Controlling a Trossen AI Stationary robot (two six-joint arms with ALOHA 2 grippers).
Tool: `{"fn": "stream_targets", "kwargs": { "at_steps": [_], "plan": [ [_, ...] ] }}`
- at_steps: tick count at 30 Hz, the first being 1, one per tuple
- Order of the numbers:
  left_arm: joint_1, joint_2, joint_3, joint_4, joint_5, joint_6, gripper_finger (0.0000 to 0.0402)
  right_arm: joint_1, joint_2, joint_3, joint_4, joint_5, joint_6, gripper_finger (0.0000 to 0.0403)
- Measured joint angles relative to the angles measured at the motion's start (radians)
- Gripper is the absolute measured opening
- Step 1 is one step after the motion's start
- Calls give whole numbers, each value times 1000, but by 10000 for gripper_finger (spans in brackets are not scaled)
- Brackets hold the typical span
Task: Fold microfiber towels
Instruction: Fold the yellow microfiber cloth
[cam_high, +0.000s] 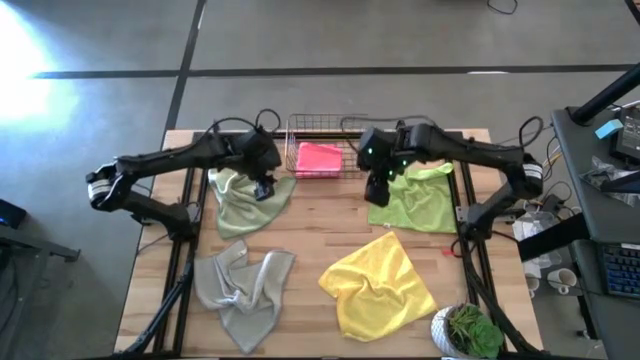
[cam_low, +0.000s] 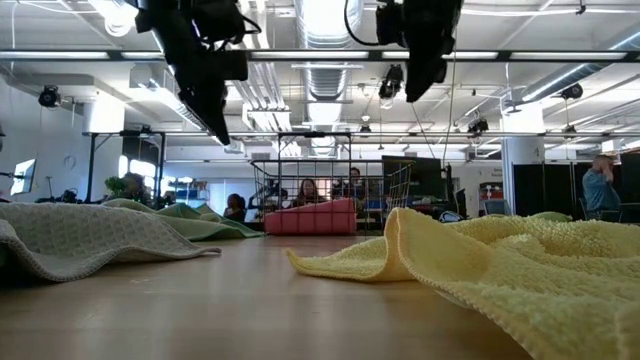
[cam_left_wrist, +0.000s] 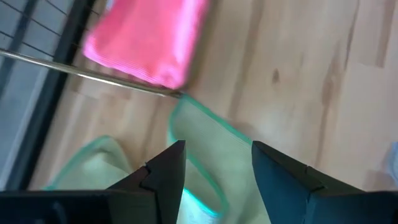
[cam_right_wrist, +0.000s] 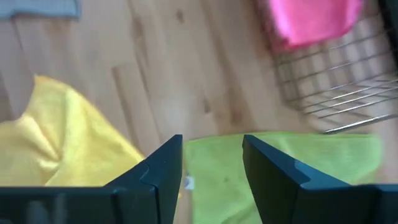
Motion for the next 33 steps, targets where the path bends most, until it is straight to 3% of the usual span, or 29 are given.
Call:
{"fn": "stream_targets", "kwargs": {
  "at_steps": [13,20,28,33],
  "plan": [
    [-69,6,-52,74,1,-167,168,201,-13,-200,50,-17,35,128],
    [-96,-7,-55,73,0,-328,168,257,-13,-313,163,-186,8,97],
    [-224,-6,-58,74,-4,-477,168,291,-12,-421,358,-194,3,50],
    [-343,-6,-58,74,-59,-615,168,296,-12,-512,516,-238,3,14]
  ]
}}
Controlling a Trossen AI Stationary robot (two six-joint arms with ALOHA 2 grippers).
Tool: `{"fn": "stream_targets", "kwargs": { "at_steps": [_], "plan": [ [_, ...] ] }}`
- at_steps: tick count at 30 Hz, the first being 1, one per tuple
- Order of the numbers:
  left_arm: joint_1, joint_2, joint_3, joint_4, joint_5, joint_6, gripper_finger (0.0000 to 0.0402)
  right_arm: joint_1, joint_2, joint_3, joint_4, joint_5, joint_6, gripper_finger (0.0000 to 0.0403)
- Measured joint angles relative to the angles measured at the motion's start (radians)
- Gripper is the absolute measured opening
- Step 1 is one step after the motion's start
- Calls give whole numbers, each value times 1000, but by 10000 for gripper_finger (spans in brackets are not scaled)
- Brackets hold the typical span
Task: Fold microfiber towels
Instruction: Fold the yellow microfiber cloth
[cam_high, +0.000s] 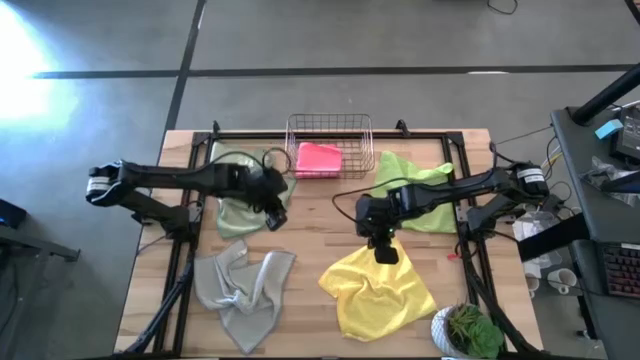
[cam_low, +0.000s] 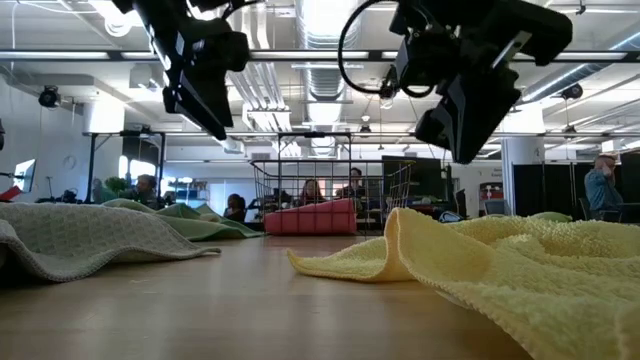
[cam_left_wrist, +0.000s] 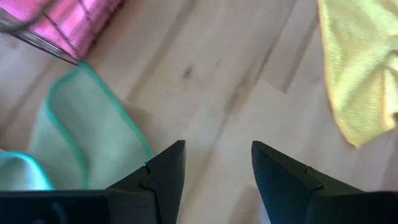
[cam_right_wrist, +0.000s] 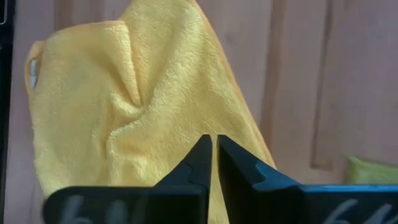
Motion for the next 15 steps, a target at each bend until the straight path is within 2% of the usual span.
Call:
{"fn": "stream_targets", "kwargs": {
  "at_steps": [8,12,15],
  "plan": [
    [-171,2,0,6,-86,-201,168,2,1,-134,227,-54,60,9],
    [-231,2,0,31,-127,-282,168,2,1,-179,277,-59,89,9],
    [-260,3,0,88,-162,-284,168,8,12,-195,282,-58,101,8]
  ]
}}
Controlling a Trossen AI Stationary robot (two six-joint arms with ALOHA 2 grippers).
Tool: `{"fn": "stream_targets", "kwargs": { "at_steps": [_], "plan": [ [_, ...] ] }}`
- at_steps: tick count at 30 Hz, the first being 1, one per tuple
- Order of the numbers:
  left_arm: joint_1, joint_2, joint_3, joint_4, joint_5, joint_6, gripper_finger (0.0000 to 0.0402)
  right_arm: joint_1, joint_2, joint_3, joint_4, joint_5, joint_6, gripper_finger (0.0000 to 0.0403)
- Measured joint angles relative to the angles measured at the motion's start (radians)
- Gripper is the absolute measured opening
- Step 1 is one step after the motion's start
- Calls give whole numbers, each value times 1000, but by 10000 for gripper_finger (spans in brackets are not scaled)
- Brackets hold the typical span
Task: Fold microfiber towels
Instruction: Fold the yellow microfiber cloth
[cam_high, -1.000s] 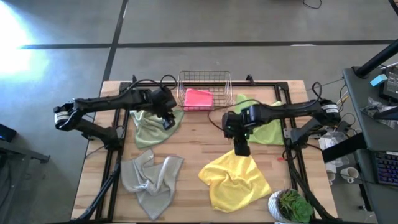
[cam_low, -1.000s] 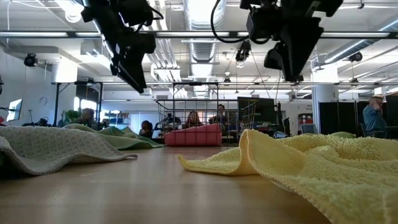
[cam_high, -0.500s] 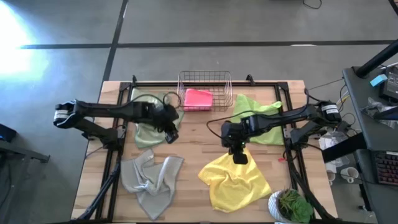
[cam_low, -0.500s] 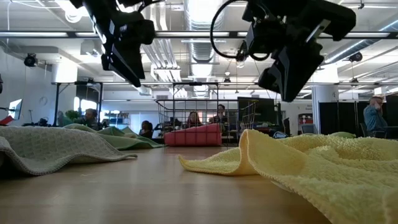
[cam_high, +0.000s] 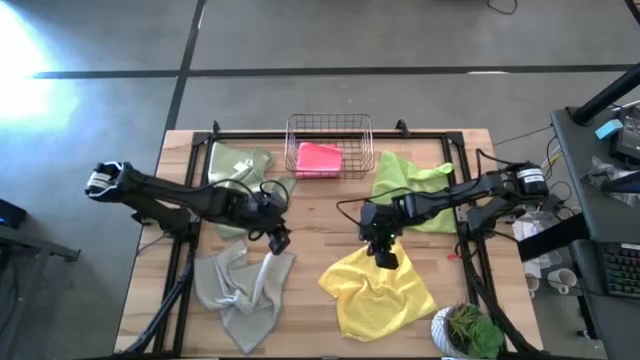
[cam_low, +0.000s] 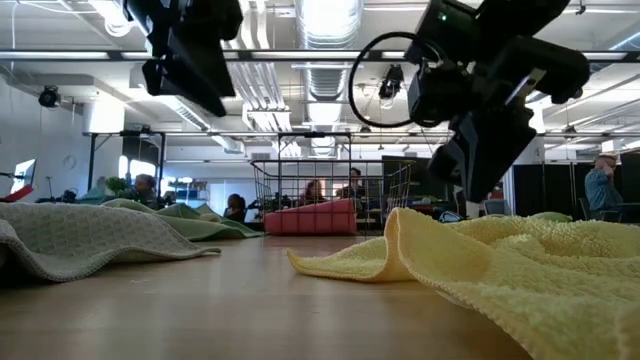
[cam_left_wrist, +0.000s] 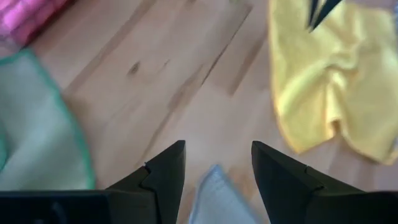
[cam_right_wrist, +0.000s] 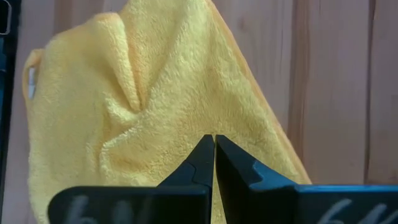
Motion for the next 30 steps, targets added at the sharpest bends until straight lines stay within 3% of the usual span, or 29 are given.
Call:
{"fn": "stream_targets", "kwargs": {
  "at_steps": [14,30],
  "plan": [
    [-3,0,0,48,-74,62,168,30,152,38,50,18,40,8],
    [-3,1,0,41,-74,133,168,-36,390,307,49,115,104,8]
  ]
}}
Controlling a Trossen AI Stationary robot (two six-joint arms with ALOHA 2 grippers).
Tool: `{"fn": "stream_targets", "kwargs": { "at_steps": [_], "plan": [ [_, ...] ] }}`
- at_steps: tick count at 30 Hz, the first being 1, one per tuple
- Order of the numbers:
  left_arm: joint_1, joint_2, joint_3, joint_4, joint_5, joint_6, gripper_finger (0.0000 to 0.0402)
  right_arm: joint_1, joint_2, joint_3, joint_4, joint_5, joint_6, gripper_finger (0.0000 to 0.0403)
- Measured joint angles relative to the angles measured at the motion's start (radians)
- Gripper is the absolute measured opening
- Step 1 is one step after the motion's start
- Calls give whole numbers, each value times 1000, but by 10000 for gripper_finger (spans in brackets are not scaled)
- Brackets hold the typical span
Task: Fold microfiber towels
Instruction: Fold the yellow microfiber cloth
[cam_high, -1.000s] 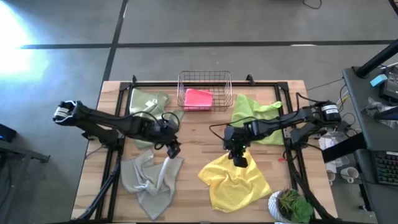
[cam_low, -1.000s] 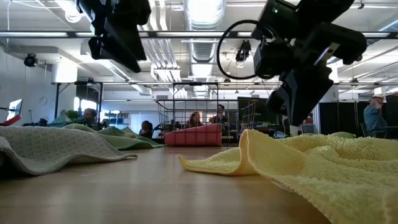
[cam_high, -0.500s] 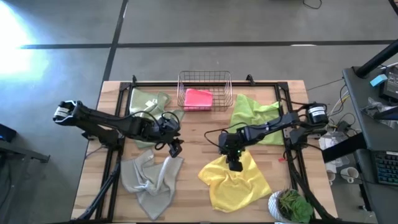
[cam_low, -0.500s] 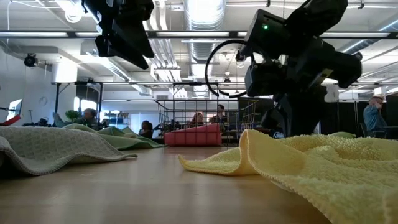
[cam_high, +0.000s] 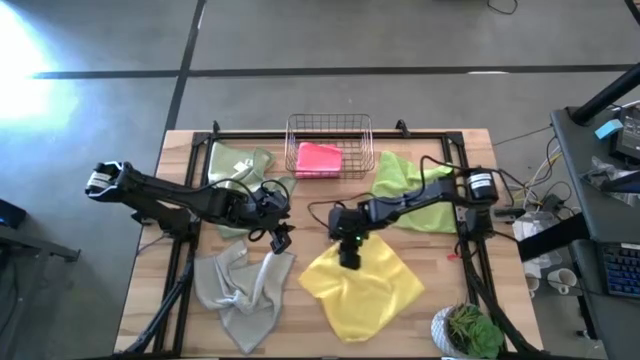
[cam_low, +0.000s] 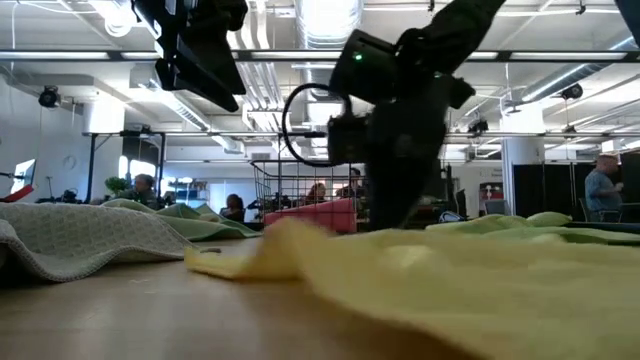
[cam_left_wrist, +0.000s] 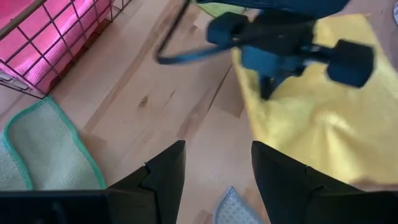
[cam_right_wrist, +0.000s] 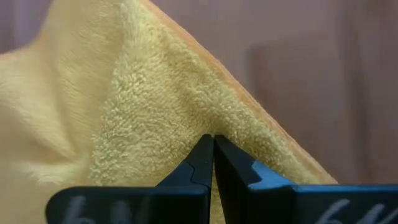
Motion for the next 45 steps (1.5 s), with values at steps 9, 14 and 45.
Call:
{"fn": "stream_targets", "kwargs": {
  "at_steps": [9,14,45],
  "plan": [
    [1,0,-2,0,1,34,168,-84,12,78,-66,244,172,8],
    [1,0,-7,1,0,53,168,-139,12,78,-67,268,307,9],
    [-154,78,-215,401,141,289,168,-28,-397,40,-335,304,42,9]
  ]
}}
